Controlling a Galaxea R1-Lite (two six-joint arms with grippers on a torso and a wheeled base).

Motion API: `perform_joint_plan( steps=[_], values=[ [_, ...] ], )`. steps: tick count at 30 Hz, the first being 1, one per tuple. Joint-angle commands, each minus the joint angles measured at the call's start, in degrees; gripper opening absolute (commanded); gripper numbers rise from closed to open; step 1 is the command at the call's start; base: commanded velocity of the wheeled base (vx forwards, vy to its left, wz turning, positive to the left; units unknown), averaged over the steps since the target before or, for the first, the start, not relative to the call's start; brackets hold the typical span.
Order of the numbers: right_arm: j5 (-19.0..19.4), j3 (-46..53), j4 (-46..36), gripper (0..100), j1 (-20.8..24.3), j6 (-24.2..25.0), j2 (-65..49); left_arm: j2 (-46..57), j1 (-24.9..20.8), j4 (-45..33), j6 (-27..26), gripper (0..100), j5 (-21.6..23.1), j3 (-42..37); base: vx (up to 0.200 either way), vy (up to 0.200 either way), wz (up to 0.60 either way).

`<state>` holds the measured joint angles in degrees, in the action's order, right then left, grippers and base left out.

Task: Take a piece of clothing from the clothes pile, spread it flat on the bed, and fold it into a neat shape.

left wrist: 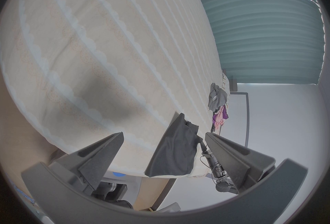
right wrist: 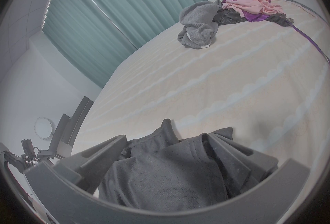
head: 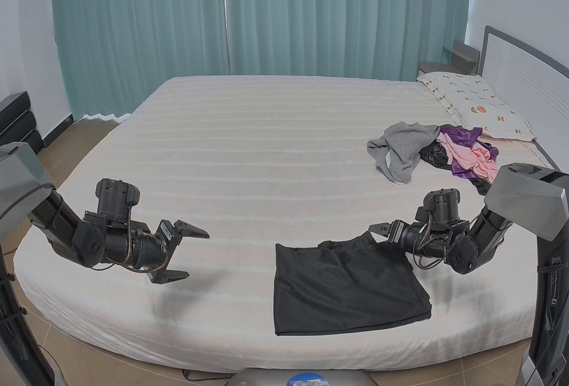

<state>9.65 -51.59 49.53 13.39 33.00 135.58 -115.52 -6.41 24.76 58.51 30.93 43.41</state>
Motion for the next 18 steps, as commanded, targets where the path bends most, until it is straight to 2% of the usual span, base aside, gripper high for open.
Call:
perform_joint_plan(
  steps=[1, 6, 14, 18],
  values=[
    [-0.2, -0.8, -0.8, 0, 0.1, -0.2, 1.3, -0.1, 0.0, 0.0, 0.0, 100, 0.0, 0.1, 0.000, 0.000, 0.00],
    [-0.8, -0.5, -1.1, 0, -0.6, -2.5, 1.1, -0.1, 0.0, 0.0, 0.0, 100, 0.0, 0.0, 0.000, 0.000, 0.00],
    [-1.1, 0.0, -1.0, 0, -5.1, -2.2, -0.1, -0.2, -0.6, 0.0, 0.0, 100, -0.2, 0.3, 0.000, 0.000, 0.00],
    [-1.1, 0.2, -0.9, 0, -6.4, -1.9, -0.1, -0.9, -1.9, 0.0, 0.0, 100, -2.3, 1.0, 0.000, 0.000, 0.00]
  ],
)
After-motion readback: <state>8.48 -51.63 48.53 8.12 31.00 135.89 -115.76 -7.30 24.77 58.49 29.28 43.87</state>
